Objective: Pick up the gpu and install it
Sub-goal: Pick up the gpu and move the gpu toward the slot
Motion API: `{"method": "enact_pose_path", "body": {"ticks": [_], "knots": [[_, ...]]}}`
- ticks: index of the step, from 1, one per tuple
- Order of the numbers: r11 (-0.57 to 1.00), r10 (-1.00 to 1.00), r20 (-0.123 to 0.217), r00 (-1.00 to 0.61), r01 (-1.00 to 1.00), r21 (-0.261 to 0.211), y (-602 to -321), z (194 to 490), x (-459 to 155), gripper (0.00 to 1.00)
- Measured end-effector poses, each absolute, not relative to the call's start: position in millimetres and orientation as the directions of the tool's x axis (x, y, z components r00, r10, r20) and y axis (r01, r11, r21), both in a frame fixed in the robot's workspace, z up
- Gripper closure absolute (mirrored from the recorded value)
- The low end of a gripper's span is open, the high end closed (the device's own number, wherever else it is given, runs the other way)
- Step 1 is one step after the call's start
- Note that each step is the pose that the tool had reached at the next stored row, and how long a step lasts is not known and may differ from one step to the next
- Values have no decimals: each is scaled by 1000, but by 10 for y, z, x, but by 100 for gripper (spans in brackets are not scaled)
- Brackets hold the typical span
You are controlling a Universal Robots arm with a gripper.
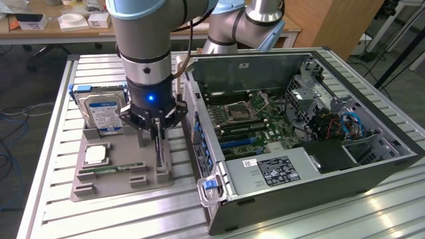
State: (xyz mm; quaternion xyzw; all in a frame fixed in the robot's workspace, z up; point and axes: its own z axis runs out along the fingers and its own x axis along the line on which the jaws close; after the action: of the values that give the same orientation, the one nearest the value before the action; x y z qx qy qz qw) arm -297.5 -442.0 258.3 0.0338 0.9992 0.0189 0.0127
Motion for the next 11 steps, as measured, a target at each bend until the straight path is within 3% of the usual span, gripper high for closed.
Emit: {"method": "enact_pose_path", "body": {"ticks": [11], "knots": [[997, 68, -24, -997, 67, 39, -4420, 2865, -2975, 74]]}}
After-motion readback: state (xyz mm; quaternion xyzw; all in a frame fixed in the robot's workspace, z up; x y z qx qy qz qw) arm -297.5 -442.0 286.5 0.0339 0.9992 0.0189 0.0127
